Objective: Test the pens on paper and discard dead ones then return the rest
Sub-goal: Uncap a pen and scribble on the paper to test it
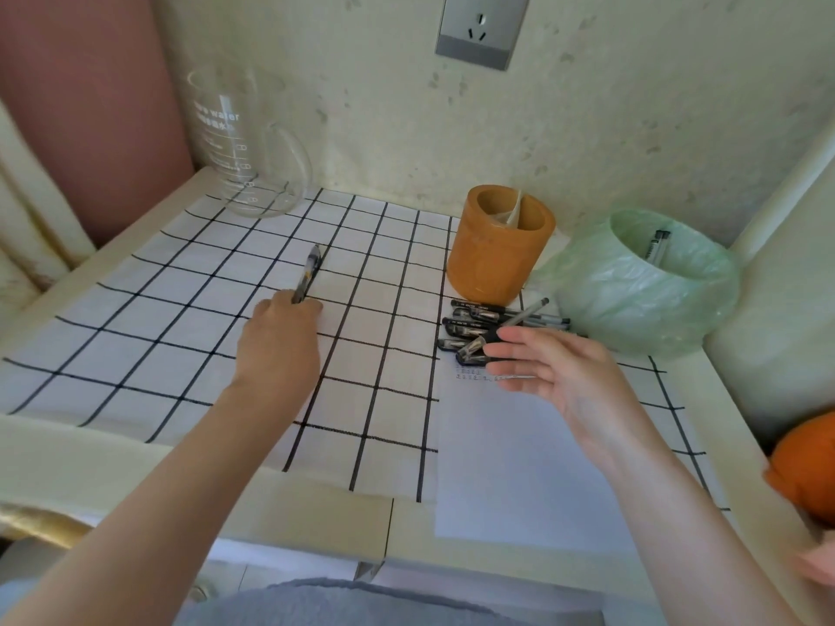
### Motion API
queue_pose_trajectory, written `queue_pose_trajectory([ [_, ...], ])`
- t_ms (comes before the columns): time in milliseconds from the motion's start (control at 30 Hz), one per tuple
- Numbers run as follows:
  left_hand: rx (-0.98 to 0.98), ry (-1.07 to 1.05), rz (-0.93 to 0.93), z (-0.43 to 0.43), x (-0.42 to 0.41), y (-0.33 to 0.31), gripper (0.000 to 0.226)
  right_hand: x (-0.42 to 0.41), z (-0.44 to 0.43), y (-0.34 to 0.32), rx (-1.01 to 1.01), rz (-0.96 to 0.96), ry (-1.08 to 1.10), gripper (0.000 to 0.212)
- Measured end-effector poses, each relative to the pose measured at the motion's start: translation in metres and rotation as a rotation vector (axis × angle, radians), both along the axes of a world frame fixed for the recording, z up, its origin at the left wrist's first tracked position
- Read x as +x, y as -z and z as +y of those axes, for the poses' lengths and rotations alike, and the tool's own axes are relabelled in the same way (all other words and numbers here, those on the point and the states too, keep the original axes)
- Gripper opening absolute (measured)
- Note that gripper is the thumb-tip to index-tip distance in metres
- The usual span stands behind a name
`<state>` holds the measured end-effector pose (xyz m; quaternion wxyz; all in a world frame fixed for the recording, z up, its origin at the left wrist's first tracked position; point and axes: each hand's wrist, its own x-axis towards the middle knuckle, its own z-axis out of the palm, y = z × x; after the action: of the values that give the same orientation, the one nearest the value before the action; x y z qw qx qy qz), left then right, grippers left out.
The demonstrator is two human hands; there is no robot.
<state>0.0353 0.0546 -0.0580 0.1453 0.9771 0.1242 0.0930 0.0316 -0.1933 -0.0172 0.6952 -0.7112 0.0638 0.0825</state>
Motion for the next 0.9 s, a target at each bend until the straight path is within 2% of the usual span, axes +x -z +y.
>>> queue_pose_trajectory([
  [200, -0.036, -0.055, -0.056, 0.003, 0.002, -0.005, 0.028, 0.0, 0.0, 0.0, -0.022, -0.01, -0.01, 0.023],
  [367, -0.476, 0.021, 0.036, -0.017, -0.01, -0.025, 0.022, -0.001, 0.0, 0.0, -0.037, -0.019, -0.019, 0.023],
  [633, -0.895, 0.26, 0.139, -0.047, -0.028, -0.052, 0.012, -0.003, 0.007, 0.005, -0.026, 0.06, -0.033, 0.03],
  [767, -0.973, 0.363, 0.27, -0.061, -0.035, -0.051, 0.013, 0.001, -0.004, 0.013, -0.299, -0.002, 0.039, 0.029],
  [900, -0.908, 0.386, 0.284, -0.066, -0.036, -0.045, 0.014, 0.007, -0.028, 0.014, -0.865, -0.161, 0.132, 0.029],
])
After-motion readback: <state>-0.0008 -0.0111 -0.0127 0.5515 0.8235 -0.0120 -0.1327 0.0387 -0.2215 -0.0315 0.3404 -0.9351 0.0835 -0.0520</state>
